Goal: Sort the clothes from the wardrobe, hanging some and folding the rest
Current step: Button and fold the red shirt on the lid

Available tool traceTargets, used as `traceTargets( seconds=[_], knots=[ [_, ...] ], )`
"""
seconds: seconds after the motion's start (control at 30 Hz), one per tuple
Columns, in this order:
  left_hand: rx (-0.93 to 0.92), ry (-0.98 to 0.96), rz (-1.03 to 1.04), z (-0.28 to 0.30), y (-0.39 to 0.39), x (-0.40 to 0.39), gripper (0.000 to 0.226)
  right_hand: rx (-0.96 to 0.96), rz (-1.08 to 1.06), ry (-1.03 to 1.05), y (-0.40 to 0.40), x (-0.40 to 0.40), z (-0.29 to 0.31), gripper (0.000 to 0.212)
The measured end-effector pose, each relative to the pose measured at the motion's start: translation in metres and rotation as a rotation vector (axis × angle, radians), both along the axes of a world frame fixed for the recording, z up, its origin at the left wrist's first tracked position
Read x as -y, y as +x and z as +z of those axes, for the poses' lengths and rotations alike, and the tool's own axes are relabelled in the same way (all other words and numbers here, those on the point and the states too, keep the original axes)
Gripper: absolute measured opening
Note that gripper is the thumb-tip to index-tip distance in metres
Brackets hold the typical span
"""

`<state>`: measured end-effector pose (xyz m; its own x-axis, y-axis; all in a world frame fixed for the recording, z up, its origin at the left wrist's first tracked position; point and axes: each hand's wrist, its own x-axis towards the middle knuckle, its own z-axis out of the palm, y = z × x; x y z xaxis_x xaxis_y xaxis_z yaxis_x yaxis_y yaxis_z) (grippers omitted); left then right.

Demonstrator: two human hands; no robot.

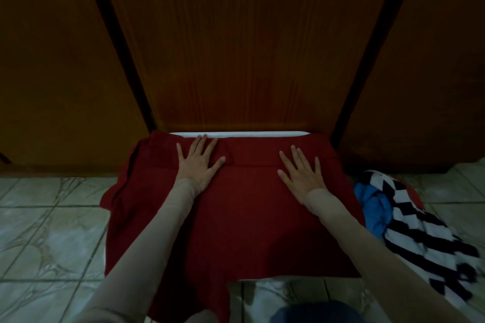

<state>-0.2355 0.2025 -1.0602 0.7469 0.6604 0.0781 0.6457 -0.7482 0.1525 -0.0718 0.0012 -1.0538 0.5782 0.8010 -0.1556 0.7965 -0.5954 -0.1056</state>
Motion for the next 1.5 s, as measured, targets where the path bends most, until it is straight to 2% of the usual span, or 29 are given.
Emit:
traceTargets(
  seconds=[0.17, 0.27, 0.33, 0.47, 0.53, 0.6, 0.67, 0.73, 0.8, 0.97, 1.07, 1.13, 1.2, 1.27, 1.33, 1.43, 1.5],
  knots=[
    [-0.022, 0.19, 0.004, 0.009, -0.002, 0.012, 0.058, -0.107, 0.053, -0.006, -0.016, 0.026, 0.004, 0.057],
    [0.101, 0.276, -0.095, 0.015, -0.006, 0.029, 0.053, -0.175, 0.108, 0.008, -0.026, 0.042, 0.009, 0.06],
    [0.193, 0.193, -0.186, 0.015, -0.013, 0.047, 0.052, -0.231, 0.167, 0.015, -0.03, 0.054, 0.015, 0.065],
    [0.289, -0.171, -0.414, 0.014, -0.033, 0.089, 0.028, -0.345, 0.269, 0.023, -0.038, 0.076, 0.023, 0.081],
    [0.273, -0.271, -0.497, 0.013, -0.041, 0.105, 0.033, -0.382, 0.278, 0.036, -0.041, 0.085, 0.027, 0.079],
    [0.229, -0.294, -0.536, 0.011, -0.048, 0.113, 0.04, -0.406, 0.27, 0.055, -0.044, 0.093, 0.031, 0.074],
    [0.186, -0.293, -0.54, 0.014, -0.054, 0.117, 0.038, -0.419, 0.254, 0.074, -0.049, 0.1, 0.035, 0.068],
    [0.175, -0.297, -0.546, 0.017, -0.06, 0.121, 0.052, -0.438, 0.235, 0.076, -0.053, 0.106, 0.039, 0.065],
    [0.162, -0.314, -0.548, 0.021, -0.066, 0.126, 0.063, -0.446, 0.229, 0.049, -0.058, 0.111, 0.043, 0.07],
    [0.04, -0.267, -0.591, 0.028, -0.079, 0.131, 0.072, -0.359, 0.289, -0.064, -0.062, 0.117, 0.043, 0.087],
    [-0.132, -0.217, -0.59, 0.036, -0.08, 0.135, 0.075, -0.382, 0.287, -0.065, -0.063, 0.118, 0.046, 0.072],
    [-0.22, -0.227, -0.562, 0.039, -0.078, 0.139, 0.075, -0.464, 0.243, 0.025, -0.062, 0.117, 0.05, 0.05],
    [-0.263, -0.253, -0.56, 0.043, -0.077, 0.14, 0.071, -0.467, 0.202, 0.103, -0.058, 0.117, 0.051, 0.03],
    [-0.27, -0.291, -0.573, 0.045, -0.074, 0.136, 0.062, -0.396, 0.174, 0.148, -0.051, 0.115, 0.049, 0.02],
    [-0.247, -0.371, -0.563, 0.049, -0.072, 0.129, 0.052, -0.305, 0.123, 0.165, -0.045, 0.114, 0.048, 0.019],
    [-0.179, -0.504, -0.494, 0.06, -0.068, 0.115, 0.036, -0.163, 0.038, 0.142, -0.042, 0.116, 0.052, 0.011],
    [-0.154, -0.521, -0.44, 0.068, -0.063, 0.106, 0.032, -0.099, -0.02, 0.14, -0.039, 0.119, 0.055, 0.008]
  ],
)
